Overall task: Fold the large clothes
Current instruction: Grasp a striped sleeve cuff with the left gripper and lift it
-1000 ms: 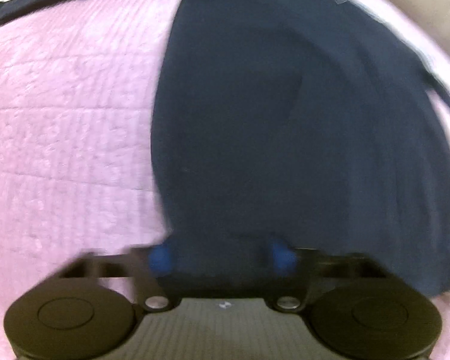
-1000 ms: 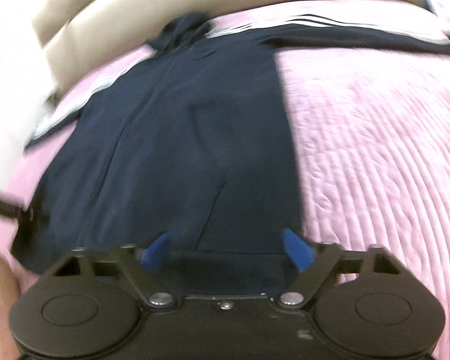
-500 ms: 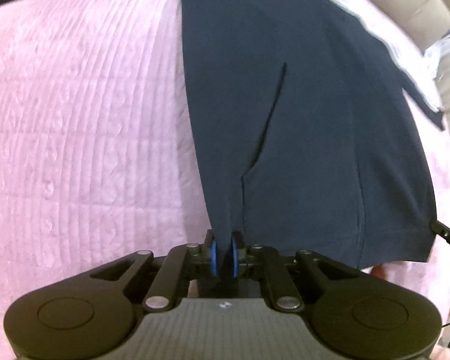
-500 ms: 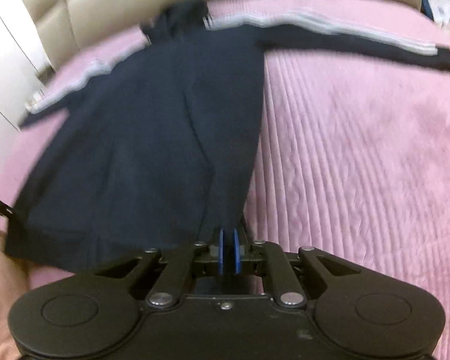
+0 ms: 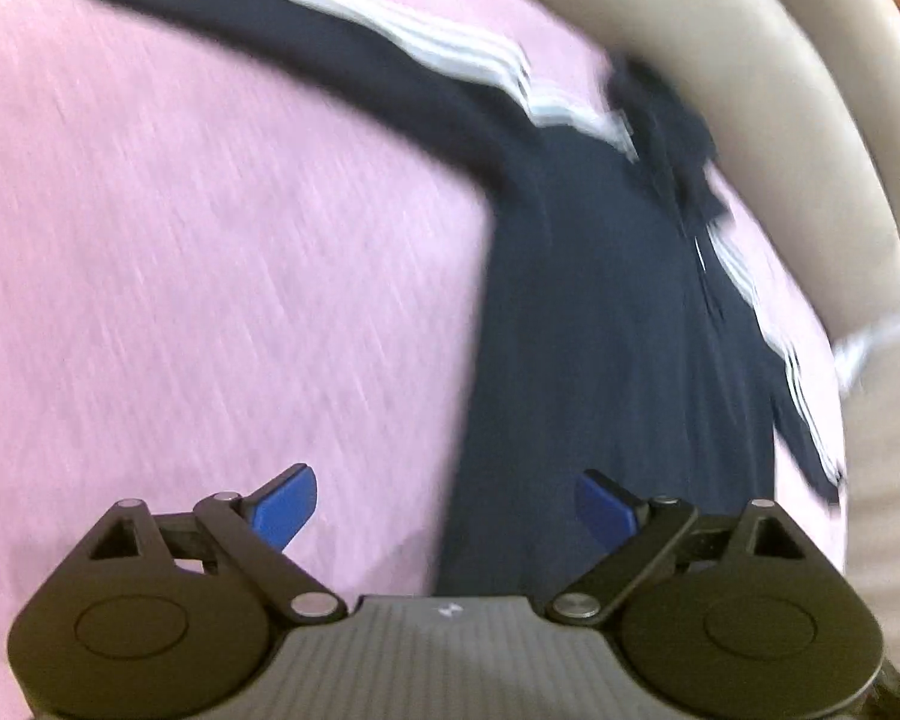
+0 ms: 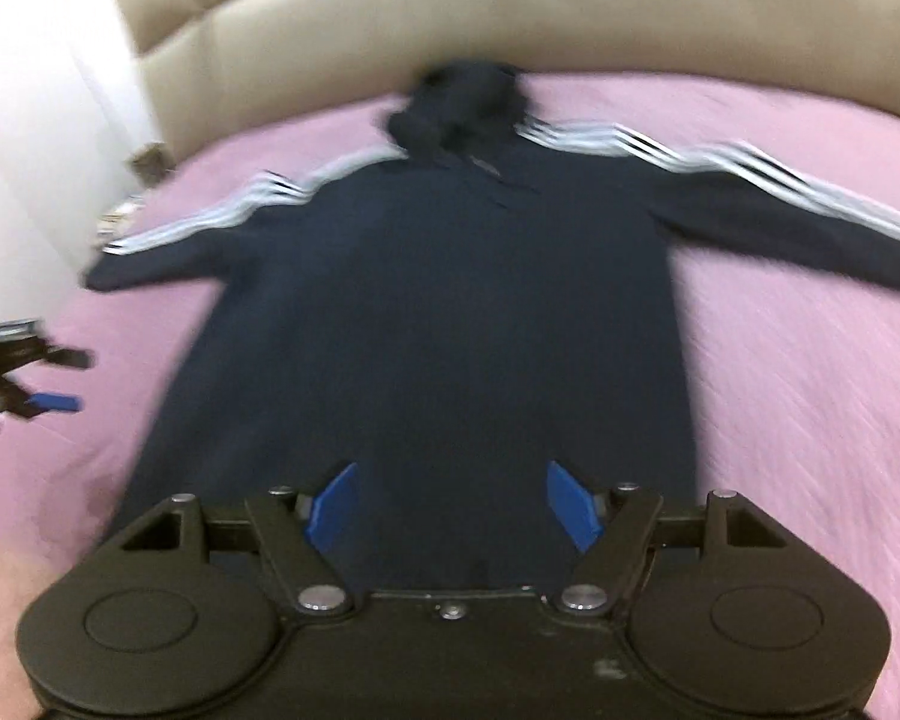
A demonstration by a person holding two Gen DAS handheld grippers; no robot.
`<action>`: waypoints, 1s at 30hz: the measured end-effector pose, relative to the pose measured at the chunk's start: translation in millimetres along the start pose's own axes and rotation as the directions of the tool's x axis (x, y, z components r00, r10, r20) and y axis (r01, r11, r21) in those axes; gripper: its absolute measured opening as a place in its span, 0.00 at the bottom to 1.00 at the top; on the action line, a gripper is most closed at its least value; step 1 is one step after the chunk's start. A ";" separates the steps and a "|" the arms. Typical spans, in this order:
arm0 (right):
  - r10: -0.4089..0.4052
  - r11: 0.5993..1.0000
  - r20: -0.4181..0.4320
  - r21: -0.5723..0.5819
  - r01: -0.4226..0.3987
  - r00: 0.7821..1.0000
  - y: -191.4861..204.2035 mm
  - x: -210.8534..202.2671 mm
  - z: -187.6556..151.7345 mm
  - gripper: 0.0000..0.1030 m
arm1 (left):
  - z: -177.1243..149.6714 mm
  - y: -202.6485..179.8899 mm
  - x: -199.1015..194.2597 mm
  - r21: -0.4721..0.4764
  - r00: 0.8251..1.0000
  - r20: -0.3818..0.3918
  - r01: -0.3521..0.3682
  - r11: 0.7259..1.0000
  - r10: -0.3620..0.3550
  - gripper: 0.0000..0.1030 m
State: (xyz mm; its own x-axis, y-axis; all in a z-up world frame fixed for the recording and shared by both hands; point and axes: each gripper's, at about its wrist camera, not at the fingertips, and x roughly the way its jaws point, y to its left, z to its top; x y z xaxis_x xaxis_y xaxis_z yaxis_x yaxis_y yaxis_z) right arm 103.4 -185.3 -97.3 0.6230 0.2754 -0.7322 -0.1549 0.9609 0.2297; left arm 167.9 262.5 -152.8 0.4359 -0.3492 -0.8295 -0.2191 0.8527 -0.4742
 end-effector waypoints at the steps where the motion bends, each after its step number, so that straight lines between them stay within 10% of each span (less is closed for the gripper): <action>1: 0.022 1.000 0.005 -0.019 -0.022 1.000 11.3 13.4 11.4 0.83 | 19.5 8.8 1.5 -0.009 0.999 0.039 -0.019 1.000 0.020 0.92; 14: 0.089 0.994 -0.014 -0.054 -0.090 0.996 110.3 230.9 151.3 0.83 | 208.8 145.6 42.1 -0.333 0.941 0.268 -0.110 0.936 0.206 0.91; 19: -0.004 0.997 0.039 -0.074 0.007 0.999 134.9 297.7 184.6 0.83 | 241.8 179.8 59.7 -0.387 0.873 0.412 -0.093 0.917 0.262 1.00; 23: -0.076 0.994 0.000 -0.077 0.076 0.997 147.5 349.0 193.5 0.83 | 270.7 188.4 77.1 -0.389 0.819 0.429 -0.214 0.896 0.382 0.99; 24: -0.079 0.994 -0.021 -0.073 0.078 0.997 149.0 359.1 192.1 0.83 | 274.0 184.9 79.2 -0.389 0.801 0.435 -0.244 0.888 0.411 0.95; 26: -0.112 0.991 -0.023 -0.078 0.110 0.993 154.4 368.7 185.4 0.86 | 281.9 174.4 84.4 -0.360 0.747 0.423 -0.380 0.852 0.512 0.37; 28: -0.152 0.979 0.000 -0.135 0.150 0.988 165.7 367.5 176.3 0.87 | 278.1 162.5 77.9 -0.274 0.732 0.433 -0.448 0.851 0.525 0.05; 30: -0.151 0.978 0.011 -0.147 0.151 0.989 172.9 363.6 165.4 0.87 | 276.2 162.2 66.7 -0.294 0.736 0.452 -0.411 0.863 0.504 0.06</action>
State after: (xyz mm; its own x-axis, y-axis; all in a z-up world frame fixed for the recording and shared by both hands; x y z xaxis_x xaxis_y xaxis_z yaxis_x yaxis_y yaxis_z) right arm 429.9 76.1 -217.8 0.6472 0.1271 -0.7516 -0.1700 0.9852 0.0202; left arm 402.6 484.8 -203.5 0.6051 0.3488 -0.7157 -0.6246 0.7653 -0.1551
